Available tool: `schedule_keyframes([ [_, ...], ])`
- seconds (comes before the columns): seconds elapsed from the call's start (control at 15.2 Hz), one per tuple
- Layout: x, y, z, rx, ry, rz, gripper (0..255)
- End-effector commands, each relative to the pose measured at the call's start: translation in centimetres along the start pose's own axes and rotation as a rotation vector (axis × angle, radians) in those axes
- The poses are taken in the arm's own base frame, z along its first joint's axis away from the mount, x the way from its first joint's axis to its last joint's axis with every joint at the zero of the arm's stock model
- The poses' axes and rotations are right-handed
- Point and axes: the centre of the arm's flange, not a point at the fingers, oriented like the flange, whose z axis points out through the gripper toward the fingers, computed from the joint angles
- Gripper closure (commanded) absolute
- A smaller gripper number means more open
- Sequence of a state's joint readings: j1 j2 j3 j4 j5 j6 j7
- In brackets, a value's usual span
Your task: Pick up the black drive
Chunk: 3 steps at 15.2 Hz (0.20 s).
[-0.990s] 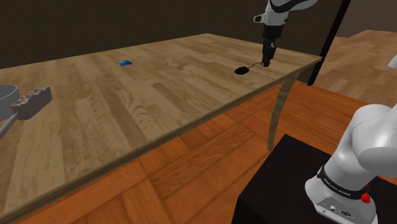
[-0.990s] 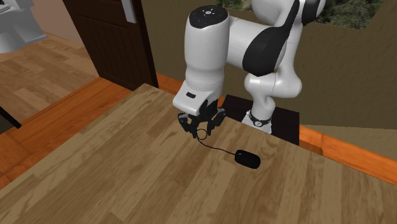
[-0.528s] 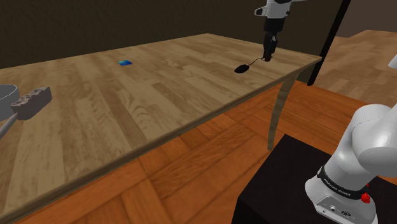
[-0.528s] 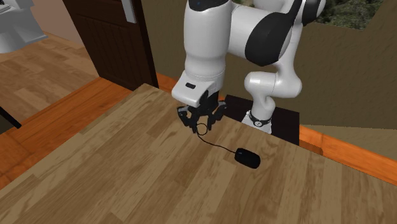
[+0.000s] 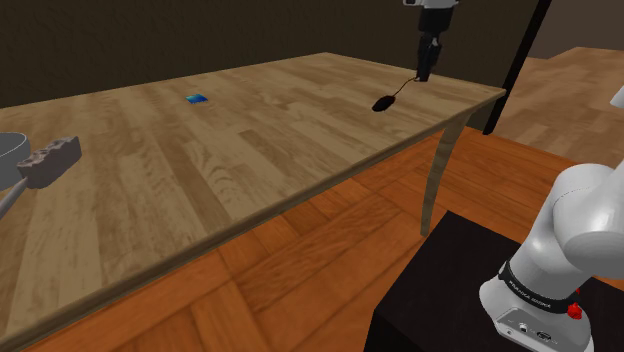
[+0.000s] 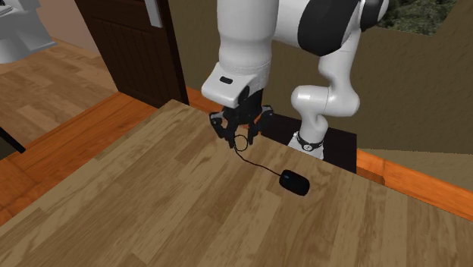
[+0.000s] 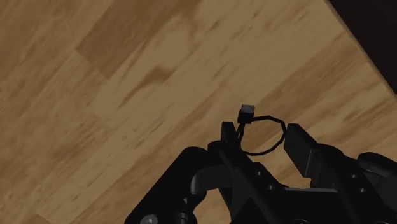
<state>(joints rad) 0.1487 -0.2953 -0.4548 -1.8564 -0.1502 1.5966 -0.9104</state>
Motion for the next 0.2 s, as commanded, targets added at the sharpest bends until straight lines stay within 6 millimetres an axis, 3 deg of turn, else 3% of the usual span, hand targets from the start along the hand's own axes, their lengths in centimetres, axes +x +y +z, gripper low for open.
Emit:
schedule_keyframes([
  [0.0,0.03,0.02,-1.02,0.000,0.000,0.000,255],
  [0.13,0.03,0.02,-1.10,0.000,0.000,0.000,255],
])
